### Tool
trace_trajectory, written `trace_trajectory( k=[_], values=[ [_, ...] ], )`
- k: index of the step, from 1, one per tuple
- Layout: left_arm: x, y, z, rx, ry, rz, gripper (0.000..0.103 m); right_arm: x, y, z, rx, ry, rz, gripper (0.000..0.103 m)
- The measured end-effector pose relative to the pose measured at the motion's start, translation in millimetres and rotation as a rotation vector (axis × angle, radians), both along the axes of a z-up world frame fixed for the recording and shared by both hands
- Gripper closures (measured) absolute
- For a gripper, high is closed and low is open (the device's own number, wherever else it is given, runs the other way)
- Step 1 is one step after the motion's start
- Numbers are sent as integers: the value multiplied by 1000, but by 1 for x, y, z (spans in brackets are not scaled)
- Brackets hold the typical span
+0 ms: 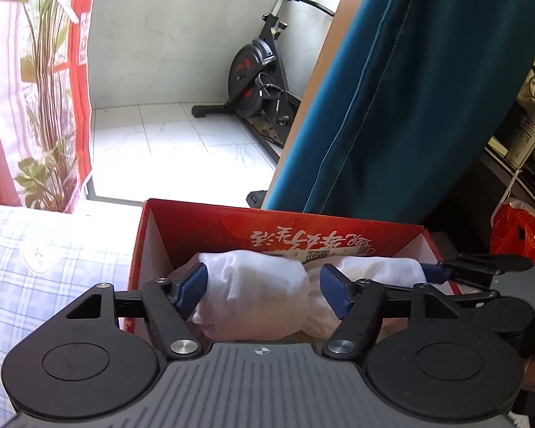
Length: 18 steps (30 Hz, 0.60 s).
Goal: Organize soft objects
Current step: 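Open the left tool to release the bundles and withdraw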
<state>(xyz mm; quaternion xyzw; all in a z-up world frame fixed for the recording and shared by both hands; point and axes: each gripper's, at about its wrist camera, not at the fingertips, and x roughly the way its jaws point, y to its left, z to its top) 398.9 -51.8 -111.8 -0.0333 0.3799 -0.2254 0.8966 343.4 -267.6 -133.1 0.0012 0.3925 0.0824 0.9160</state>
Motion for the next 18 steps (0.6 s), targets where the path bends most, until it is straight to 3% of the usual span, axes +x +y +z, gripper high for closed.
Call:
trace_trajectory(
  k=[8, 13, 18],
  values=[
    [-32, -5, 20, 53, -74, -24, 23, -31, -3, 31, 1, -65, 8, 33],
    [-63, -2, 33, 78, -121, -33, 18, -63, -2, 49, -9, -120, 2, 9],
    [-95, 10, 38, 68, -127, -20, 18, -103, 2, 58, -3, -185, -13, 1]
  ],
)
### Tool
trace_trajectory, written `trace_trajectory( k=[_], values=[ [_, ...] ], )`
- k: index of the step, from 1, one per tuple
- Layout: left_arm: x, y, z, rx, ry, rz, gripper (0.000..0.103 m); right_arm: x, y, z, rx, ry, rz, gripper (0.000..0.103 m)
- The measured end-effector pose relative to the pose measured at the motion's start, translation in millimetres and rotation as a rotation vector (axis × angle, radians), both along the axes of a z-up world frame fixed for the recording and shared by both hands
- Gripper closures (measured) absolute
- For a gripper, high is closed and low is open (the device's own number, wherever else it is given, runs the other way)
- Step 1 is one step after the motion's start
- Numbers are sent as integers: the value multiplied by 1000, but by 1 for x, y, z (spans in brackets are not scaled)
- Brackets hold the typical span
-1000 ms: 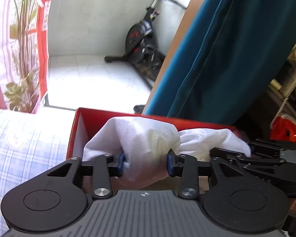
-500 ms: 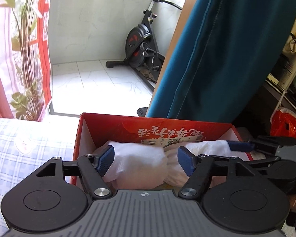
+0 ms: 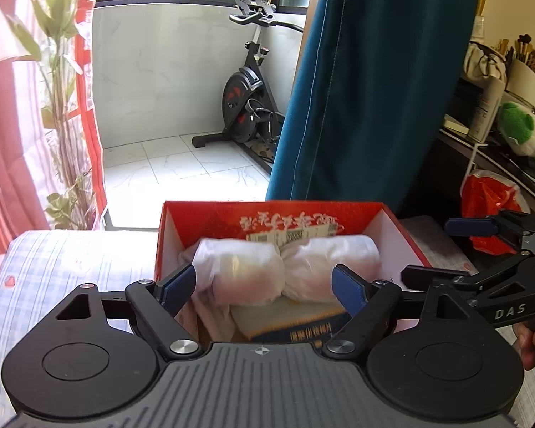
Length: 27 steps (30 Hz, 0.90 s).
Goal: Organize soft objects
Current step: 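Open the left tool to release the bundles and withdraw, then lower the left tool onto the orange floral cloth and close it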
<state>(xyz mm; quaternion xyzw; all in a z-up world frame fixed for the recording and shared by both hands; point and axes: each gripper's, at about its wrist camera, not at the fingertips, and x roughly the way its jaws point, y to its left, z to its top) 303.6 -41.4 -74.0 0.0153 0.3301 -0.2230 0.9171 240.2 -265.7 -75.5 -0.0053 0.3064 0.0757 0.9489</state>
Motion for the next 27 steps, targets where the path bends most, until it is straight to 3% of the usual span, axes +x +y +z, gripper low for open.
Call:
trace_trajectory(
  k=[9, 21, 27],
  values=[
    [-85, 31, -22, -2, 19, 36, 18, -87, 16, -6, 63, -52, 9, 0],
    [-166, 73, -72, -5, 87, 90, 18, -177, 55, -63, 122, -12, 21, 1],
    [-186, 77, -93, -9, 105, 98, 18, -205, 78, -89, 90, 24, 75, 17]
  ],
)
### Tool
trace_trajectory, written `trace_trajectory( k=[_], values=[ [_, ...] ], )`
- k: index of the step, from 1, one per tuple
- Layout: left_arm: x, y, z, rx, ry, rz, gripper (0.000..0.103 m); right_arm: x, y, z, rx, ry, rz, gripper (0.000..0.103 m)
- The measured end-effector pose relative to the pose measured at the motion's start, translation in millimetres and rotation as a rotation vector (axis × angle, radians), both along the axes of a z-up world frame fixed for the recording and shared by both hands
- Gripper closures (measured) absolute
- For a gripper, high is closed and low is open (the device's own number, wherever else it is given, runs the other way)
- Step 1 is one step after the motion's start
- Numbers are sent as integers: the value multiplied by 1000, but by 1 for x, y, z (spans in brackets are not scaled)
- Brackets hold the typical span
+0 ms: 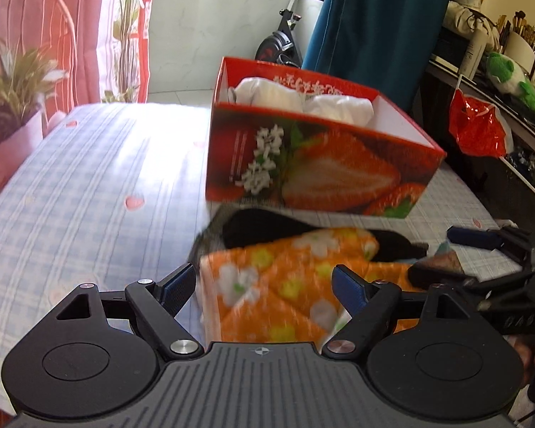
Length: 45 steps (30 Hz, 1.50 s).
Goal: Organize soft objects
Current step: 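Lower the left tool onto the orange floral cloth and close it, then lift the orange floral cloth with the left tool over the box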
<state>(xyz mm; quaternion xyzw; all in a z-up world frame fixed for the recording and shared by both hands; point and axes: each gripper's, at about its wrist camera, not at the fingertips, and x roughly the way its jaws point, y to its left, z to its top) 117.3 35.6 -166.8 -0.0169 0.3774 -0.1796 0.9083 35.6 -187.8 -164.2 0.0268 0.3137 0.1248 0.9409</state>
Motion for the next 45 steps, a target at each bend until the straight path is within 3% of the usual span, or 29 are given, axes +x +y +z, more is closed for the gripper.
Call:
trace_trajectory(
  k=[4, 9, 15, 23, 27, 28, 32, 34, 45],
  values=[
    [-10, -1, -13, -23, 25, 9, 18, -5, 6, -12, 15, 52, 24, 32],
    [-15, 2, -20, -43, 46, 18, 18, -9, 8, -12, 20, 59, 36, 38],
    [-19, 3, -31, -71, 89, 18, 18, -10, 8, -18, 8, 89, 46, 39],
    [-13, 11, -49, -98, 150, 59, 19, -6, 7, -26, 14, 117, 50, 56],
    [-8, 14, -54, -123, 166, 64, 19, -2, 2, -28, 17, 114, 38, 69],
    [-7, 14, -54, -127, 166, 66, 21, -2, 2, -27, 10, 107, 33, 74],
    [-8, 17, -51, -149, 144, 62, 51, -3, -2, -25, 17, 93, 23, 80],
    [-8, 16, -50, -164, 137, 50, 60, -3, -5, -24, 29, 89, 18, 84],
    [-5, 7, -46, -163, 104, 30, 70, 0, -9, -18, 57, 65, 6, 87]
  ],
)
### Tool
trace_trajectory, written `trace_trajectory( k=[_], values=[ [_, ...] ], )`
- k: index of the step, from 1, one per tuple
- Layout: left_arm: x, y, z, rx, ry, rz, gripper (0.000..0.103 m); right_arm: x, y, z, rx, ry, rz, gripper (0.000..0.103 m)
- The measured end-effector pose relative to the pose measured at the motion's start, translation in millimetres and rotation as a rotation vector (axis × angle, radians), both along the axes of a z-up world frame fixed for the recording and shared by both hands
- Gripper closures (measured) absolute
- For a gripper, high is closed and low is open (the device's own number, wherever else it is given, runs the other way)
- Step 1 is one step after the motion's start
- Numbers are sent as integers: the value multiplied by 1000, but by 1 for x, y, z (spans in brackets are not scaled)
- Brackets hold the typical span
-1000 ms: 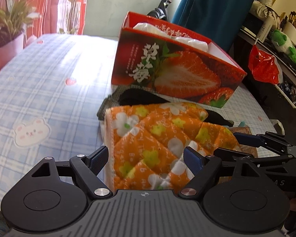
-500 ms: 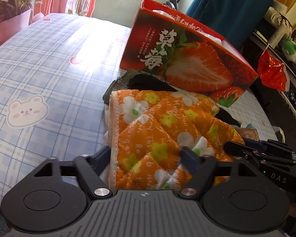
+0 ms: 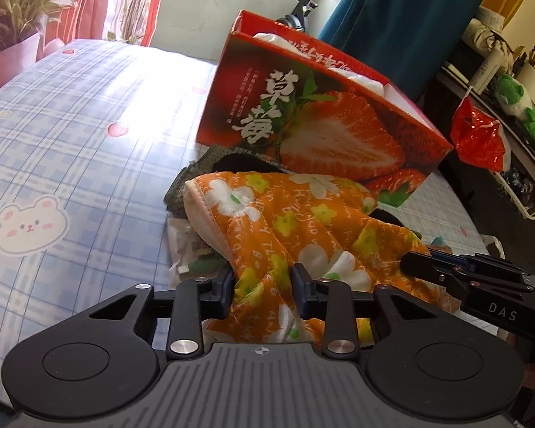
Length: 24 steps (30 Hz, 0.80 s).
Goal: Organize soft objects
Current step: 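Lift the orange floral cloth with the left tool over the box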
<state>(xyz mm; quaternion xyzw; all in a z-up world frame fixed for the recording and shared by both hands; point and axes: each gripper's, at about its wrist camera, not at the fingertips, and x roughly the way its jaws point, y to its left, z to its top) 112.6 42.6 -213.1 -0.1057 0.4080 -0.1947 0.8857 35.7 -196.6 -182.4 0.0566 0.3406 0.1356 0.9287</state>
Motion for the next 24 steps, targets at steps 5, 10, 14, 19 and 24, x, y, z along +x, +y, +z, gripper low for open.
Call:
trace_trajectory(
  k=[5, 10, 14, 19, 24],
  values=[
    [-4, -1, 6, -25, -27, -19, 80, -1, -6, 6, 16, -28, -17, 91],
    [-8, -4, 14, -24, -55, -24, 82, -3, -9, 12, 26, -52, -20, 91],
    [-11, -4, 25, -24, -95, -24, 83, -4, -9, 17, 36, -78, -22, 92],
    [-11, -7, 39, -18, -142, -28, 83, -3, -10, 27, 34, -119, -23, 92],
    [-5, -13, 54, -21, -184, -44, 83, 1, -16, 38, 35, -154, -33, 92]
  ],
)
